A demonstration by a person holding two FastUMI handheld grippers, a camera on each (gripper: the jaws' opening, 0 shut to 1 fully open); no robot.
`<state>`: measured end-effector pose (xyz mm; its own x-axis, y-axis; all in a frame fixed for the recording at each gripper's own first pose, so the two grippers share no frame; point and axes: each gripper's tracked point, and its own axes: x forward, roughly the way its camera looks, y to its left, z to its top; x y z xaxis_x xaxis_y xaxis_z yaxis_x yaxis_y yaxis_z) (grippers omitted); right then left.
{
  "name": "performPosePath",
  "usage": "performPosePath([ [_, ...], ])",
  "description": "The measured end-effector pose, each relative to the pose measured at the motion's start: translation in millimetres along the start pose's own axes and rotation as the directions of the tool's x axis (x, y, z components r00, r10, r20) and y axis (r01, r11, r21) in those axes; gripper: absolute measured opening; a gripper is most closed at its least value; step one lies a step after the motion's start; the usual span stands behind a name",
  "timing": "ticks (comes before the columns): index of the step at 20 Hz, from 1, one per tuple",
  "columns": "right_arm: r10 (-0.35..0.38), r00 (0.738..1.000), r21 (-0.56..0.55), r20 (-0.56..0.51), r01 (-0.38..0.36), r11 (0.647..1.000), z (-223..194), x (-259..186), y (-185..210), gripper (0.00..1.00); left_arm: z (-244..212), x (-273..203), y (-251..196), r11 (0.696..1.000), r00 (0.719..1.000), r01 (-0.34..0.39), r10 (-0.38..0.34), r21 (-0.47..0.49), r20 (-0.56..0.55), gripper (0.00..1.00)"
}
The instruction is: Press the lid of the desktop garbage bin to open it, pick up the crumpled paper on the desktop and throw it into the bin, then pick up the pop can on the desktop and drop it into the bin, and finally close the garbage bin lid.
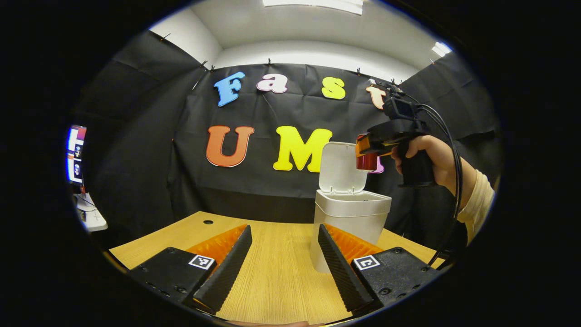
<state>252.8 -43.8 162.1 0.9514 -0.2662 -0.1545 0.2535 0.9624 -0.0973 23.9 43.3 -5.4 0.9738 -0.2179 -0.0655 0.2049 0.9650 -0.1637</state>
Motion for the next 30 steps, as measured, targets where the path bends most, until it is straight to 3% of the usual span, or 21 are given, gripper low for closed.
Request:
performPosePath([
  [6,0.0,0.997,0.079,-0.081,0.006,0.997,-22.1,35.8,-10.0,0.82,-1.9,2.9,8.5,1.0,1.0,-0.01,0.01,-0.004,-0.003,0.95],
  [10,0.027,0.993,0.137,-0.119,-0.01,0.99,-29.7,28.6,-3.8,0.81,-6.2,7.4,12.3,1.0,1.0,-0.008,0.007,-0.016,-0.017,0.95],
  [15,0.028,0.992,0.11,-0.119,-0.015,0.994,-26.8,16.8,10.0,0.83,-17.1,10.9,8.8,1.0,0.998,0.003,-0.003,-0.009,-0.055,0.95],
  [22,0.037,0.999,0.091,-0.038,-0.033,0.995,11.3,-1.5,11.7,0.95,-17.0,11.2,7.7,1.0,0.999,0.002,-0.002,0.007,-0.052,0.95],
  [27,0.02,1.0,0.15,0.01,-0.021,0.988,49.7,-2.9,-5.1,0.95,-18.9,17.1,15.4,0.993,0.996,-0.07,0.075,0.098,-0.044,0.95],
  [30,0.021,0.997,0.185,0.076,-0.035,0.982,80.6,-1.5,-5.5,0.94,-24.6,21.0,8.7,0.995,0.997,-0.063,0.067,0.078,-0.049,0.95],
])
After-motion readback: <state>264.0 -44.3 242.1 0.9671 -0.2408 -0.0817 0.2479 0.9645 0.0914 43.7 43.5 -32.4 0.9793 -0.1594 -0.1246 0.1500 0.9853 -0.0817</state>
